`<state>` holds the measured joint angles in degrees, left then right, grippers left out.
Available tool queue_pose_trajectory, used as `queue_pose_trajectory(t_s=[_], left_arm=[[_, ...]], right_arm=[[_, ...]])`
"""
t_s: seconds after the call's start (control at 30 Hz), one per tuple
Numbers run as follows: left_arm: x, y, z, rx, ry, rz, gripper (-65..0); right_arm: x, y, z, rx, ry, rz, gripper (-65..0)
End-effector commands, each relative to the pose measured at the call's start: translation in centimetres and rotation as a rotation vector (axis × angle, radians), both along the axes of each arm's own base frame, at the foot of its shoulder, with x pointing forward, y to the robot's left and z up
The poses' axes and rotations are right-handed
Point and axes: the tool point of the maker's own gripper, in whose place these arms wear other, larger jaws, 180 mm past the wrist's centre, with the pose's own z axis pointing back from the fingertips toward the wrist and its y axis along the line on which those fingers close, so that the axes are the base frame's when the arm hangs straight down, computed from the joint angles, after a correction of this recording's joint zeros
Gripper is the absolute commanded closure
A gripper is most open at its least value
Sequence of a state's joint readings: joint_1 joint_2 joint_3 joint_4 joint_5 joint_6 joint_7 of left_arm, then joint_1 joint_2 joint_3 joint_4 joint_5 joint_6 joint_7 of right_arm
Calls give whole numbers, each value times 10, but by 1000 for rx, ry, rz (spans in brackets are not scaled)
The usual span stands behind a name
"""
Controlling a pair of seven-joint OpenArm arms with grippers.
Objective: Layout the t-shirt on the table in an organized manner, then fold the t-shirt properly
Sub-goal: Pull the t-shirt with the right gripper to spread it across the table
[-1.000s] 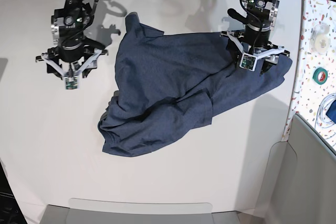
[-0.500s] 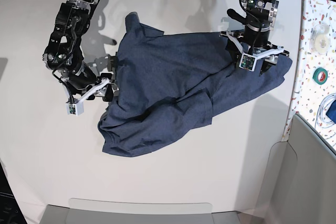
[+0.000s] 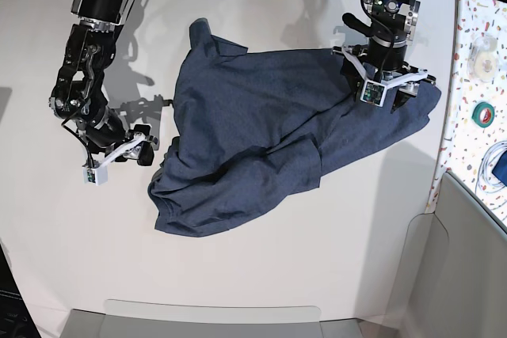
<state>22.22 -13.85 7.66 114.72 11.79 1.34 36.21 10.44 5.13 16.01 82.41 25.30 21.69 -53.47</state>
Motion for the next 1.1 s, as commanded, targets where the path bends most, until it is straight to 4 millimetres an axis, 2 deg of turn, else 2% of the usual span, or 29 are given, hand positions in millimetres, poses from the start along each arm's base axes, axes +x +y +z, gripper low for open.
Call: queue_pose_trajectory(t_s=[0.0,0.13,0.5,0.73,0.87,0.97,1.07], left_arm=[[5,2,10,10,-39,-2,-385],[5,2,10,10,-39,-2,-385],[5,2,10,10,-39,-2,-385],[5,2,10,10,-39,-2,-385],[5,2,10,10,-39,-2,-385],[5,2,10,10,-39,-2,-385],[5,2,10,10,-39,-2,-385]], right_arm=[[15,1,17,10,-60,3,-354],[20,4,5,37,-32,2,-354],[21,18,6,42,-57,68,-354],[20,45,6,24,-58,149,-354],[20,49,5,26,-57,160,-354],[20,55,7,37,-60,164,-354],[19,57,18,27,-95,169,-353]])
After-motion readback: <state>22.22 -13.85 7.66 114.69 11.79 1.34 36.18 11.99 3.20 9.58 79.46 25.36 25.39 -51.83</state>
